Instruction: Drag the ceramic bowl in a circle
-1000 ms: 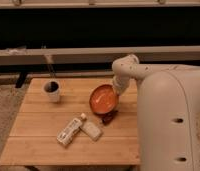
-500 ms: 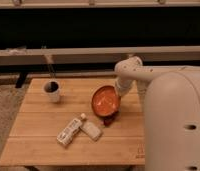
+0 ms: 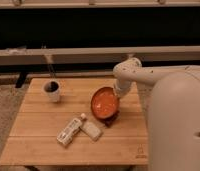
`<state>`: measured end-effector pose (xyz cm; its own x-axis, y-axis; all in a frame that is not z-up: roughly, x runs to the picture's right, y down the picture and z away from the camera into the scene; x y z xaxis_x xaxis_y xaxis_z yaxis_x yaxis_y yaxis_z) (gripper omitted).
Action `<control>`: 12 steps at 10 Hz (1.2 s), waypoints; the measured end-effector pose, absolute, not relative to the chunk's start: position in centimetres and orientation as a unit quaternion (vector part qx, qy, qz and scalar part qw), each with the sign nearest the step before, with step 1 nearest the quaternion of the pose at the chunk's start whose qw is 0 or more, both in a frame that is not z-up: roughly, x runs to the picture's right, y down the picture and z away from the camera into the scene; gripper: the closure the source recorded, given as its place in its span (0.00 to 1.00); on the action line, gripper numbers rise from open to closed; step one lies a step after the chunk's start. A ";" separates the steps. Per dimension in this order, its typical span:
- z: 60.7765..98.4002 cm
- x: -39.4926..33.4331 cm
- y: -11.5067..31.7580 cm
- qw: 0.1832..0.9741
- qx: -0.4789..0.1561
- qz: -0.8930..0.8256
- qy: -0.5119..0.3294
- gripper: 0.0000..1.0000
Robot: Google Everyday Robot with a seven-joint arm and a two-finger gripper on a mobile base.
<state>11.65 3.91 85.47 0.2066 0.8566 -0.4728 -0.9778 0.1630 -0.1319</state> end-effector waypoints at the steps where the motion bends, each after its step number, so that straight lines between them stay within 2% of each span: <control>1: 85.2 10.7 3.8 0.749 -0.207 0.613 0.141 1.00; 12: 84.7 9.6 1.8 0.762 -0.182 0.609 0.121 1.00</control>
